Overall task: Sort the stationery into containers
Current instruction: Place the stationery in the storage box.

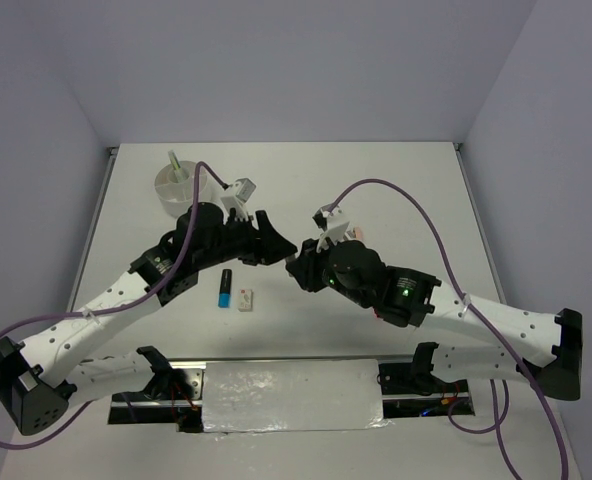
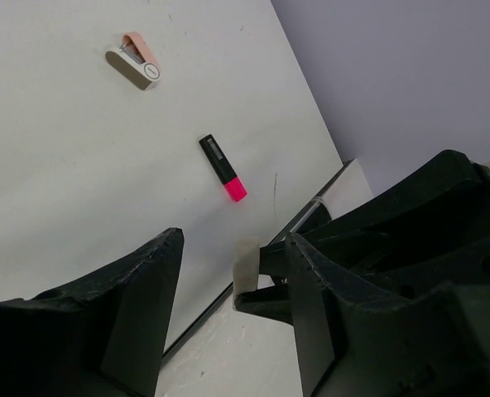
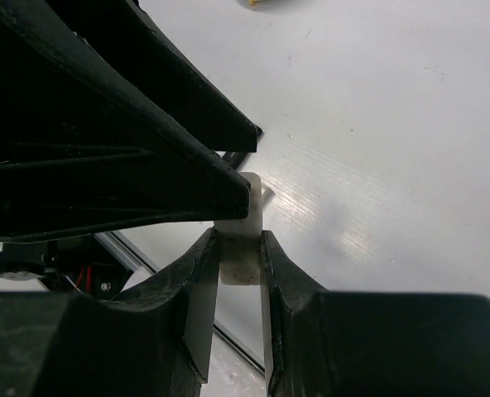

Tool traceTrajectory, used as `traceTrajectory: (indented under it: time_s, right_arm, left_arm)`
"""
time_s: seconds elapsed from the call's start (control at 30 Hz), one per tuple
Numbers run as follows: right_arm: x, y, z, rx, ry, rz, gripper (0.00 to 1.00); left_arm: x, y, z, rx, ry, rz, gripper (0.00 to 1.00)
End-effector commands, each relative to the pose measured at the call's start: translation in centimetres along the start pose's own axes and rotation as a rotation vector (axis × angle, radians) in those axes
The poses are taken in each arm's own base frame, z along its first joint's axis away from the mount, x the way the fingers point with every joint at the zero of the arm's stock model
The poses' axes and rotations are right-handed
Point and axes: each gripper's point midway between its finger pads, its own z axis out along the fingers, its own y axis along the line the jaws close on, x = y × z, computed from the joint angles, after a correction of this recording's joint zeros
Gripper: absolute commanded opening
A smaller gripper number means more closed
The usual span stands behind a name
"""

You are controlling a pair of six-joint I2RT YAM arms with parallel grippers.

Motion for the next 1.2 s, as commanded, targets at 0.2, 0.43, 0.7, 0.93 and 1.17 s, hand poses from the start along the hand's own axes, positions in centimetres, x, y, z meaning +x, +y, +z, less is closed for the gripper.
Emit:
traceTrajectory:
  time_s: [0.2,0.43,0.7,0.93,1.17]
  right_arm:
    - [-3.5,1.6,-0.5,-0.033,-0.093,0.014,0.09]
    - [-4.0,1.1,0.1,0.005,-0.108,-0.003,0.09]
    - [-4.9,0.6,1.0,0.030,-0.122,-0.017,0.11]
    - [-5.1,0.1,0.2,0.016,-0.148,-0.005,0.99]
    - [-3.9,-6.2,-3.7,0.149,-0.202,0.082,1.00]
  left_arm:
    - [-1.2,-2.6,-0.5,0.101,-0.031,0.004,0.50]
    - [-0.8,-3.2,-0.2,0.142,-0.008,-0.009,0.35]
    - [-1.0,-3.7,-0.4,0.151,0.001,0.009,0.21]
    - [-4.4,-0.1,-0.9,-0.098,-0.104,0.150,0.00]
    - [-15.1,10.5,-5.0,-0.542,-0.272,0.314,0.00]
